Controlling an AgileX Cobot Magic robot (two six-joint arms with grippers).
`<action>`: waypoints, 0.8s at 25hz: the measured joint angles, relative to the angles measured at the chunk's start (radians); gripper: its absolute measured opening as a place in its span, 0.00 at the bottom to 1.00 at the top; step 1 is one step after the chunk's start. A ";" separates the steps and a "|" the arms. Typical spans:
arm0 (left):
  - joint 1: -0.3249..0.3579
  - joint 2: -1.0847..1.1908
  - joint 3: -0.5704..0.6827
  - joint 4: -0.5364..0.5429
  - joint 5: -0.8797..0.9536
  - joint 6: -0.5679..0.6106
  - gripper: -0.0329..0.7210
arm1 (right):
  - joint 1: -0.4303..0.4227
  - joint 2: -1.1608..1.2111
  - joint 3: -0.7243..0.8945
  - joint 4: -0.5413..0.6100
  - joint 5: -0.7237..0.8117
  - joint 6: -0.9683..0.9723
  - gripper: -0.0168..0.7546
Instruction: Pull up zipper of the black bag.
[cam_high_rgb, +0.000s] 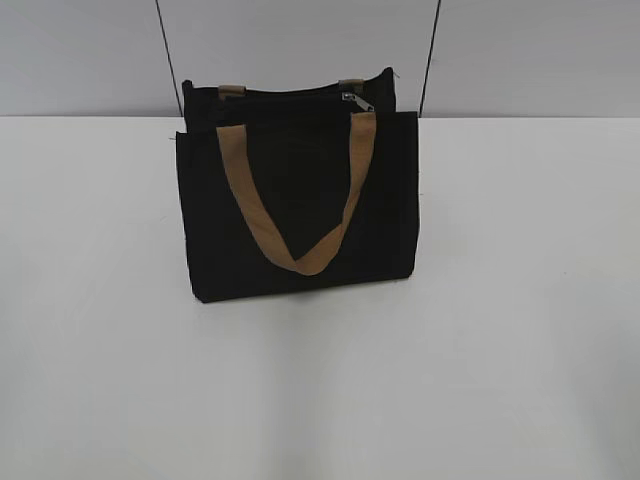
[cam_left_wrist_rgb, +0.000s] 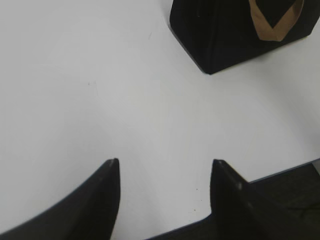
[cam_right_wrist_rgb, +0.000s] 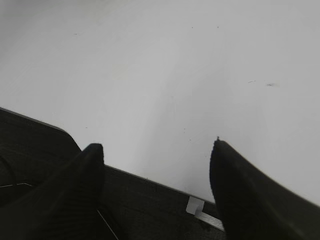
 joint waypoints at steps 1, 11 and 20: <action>0.000 0.000 0.000 0.000 0.000 0.000 0.61 | 0.000 0.000 0.000 0.001 0.000 0.000 0.67; 0.153 0.000 0.000 -0.002 0.000 0.000 0.61 | -0.099 -0.138 0.000 0.014 0.001 0.000 0.67; 0.291 -0.073 0.000 -0.002 -0.002 0.000 0.53 | -0.195 -0.236 0.000 0.030 0.004 0.000 0.67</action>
